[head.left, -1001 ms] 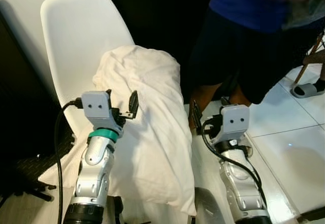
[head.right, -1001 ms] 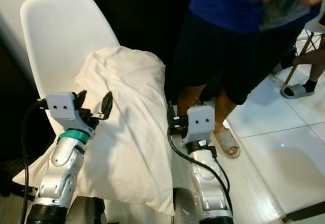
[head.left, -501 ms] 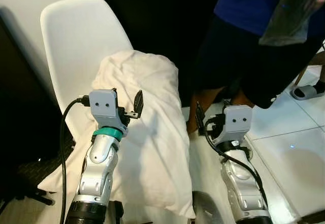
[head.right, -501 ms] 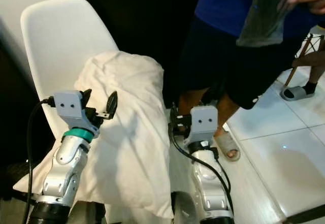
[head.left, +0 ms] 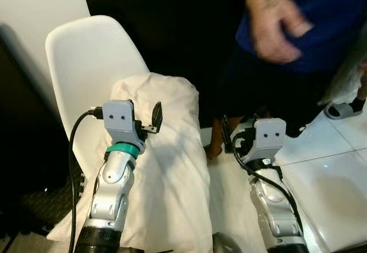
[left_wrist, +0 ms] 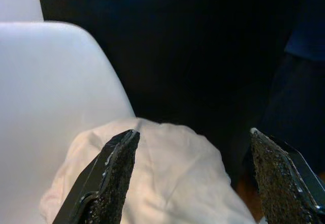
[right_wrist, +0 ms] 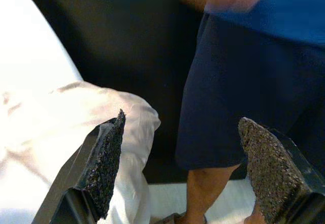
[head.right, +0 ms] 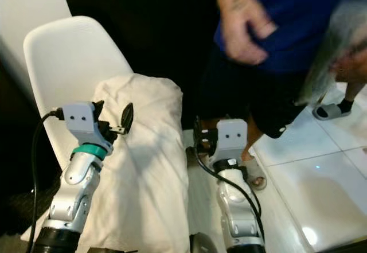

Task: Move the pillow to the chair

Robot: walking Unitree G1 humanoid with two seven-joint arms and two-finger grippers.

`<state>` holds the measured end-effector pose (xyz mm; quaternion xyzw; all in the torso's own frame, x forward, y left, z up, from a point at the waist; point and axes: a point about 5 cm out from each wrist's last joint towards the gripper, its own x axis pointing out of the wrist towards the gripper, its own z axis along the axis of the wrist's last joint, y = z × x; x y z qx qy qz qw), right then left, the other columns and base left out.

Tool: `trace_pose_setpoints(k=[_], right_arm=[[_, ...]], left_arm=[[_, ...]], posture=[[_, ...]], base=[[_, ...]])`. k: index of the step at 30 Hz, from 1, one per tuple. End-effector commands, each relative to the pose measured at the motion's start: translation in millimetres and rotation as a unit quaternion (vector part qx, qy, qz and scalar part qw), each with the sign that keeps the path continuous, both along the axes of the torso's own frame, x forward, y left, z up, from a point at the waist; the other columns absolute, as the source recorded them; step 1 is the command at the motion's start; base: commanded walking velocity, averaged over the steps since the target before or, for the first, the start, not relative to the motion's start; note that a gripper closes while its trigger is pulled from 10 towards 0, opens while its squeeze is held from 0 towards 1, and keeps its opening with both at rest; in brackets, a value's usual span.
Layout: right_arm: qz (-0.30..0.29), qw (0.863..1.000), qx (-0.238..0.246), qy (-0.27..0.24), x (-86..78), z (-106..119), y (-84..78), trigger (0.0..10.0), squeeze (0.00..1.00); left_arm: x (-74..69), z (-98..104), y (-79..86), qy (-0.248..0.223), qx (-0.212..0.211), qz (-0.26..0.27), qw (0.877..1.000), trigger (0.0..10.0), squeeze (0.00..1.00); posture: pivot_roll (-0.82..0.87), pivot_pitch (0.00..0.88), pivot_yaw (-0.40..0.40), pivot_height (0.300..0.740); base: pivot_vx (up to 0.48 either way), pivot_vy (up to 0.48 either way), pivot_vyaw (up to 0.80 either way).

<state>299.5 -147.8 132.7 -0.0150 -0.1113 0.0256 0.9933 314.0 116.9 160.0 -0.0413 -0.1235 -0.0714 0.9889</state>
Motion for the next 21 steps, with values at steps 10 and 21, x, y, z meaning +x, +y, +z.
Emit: trace_pose_setpoints(k=[10,21], right_arm=[[0.004,1.0,0.002,0.005,1.1,-0.9,0.3,10.0,0.0],[-0.004,1.0,0.011,0.002,0.4,-1.3,-2.7,10.0,0.0]], left_arm=[[-0.1,-5.7,0.2,0.015,0.005,0.003,1.0,10.0,0.0],[0.0,-7.4,-0.5,0.019,0.003,0.004,1.0,10.0,0.0]], posture=[[-0.02,0.0,0.032,0.726],[-0.02,0.002,0.031,0.74]], base=[[0.0,0.0,0.0],[0.0,0.0,0.0]])
